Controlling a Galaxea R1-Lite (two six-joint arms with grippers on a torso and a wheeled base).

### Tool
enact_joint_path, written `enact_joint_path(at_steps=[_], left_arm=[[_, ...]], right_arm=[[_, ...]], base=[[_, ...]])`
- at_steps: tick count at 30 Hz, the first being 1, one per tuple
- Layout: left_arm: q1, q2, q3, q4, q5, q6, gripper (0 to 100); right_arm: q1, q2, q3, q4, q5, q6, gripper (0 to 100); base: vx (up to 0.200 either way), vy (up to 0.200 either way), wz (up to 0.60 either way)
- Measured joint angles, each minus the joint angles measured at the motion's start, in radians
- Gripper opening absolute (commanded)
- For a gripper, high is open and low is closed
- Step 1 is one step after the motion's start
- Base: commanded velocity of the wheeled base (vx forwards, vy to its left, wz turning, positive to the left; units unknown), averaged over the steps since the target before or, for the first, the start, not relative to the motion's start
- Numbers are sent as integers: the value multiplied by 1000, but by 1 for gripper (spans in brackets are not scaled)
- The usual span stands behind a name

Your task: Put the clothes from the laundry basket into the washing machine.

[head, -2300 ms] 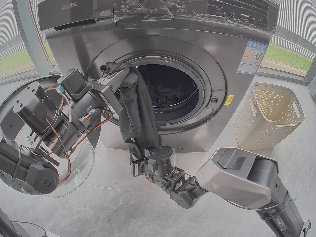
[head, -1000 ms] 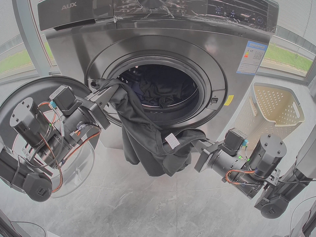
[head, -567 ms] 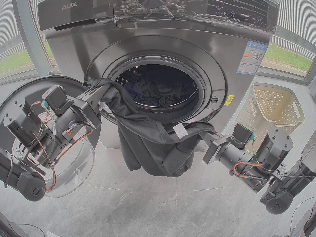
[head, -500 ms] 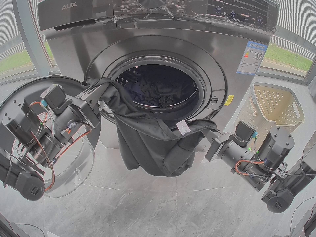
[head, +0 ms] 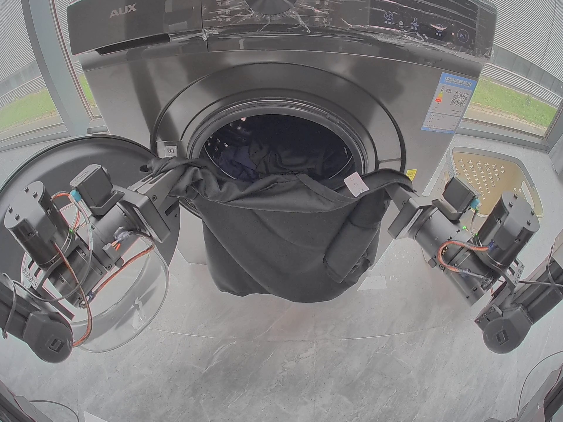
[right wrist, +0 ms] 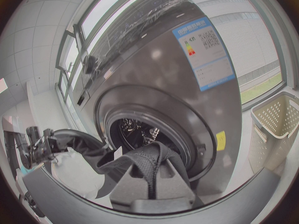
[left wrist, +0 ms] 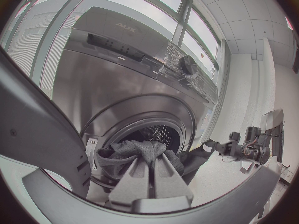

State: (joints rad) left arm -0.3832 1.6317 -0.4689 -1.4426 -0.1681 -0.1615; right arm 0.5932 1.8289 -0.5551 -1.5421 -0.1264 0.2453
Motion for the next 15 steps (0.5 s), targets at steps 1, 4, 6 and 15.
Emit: enact_joint_path(at_steps=[1,4,6,15], left_arm=[[0,-3,8,7,0,0,0],[-9,-20,29,33,0,0,0],[-22,-32,38,47,0,0,0],[-36,-61,-2,41,10,-31,0]], right_arm=[[-1,0,-15,0,-1,1,0],[-3,1,-56,-1,-4,2,0],[-3,2,-77,-1,-5,3,0],[-13,7,-119,-2,-6,4,0]], base=[[0,0,0],[0,0,0],[0,0,0],[0,0,0]])
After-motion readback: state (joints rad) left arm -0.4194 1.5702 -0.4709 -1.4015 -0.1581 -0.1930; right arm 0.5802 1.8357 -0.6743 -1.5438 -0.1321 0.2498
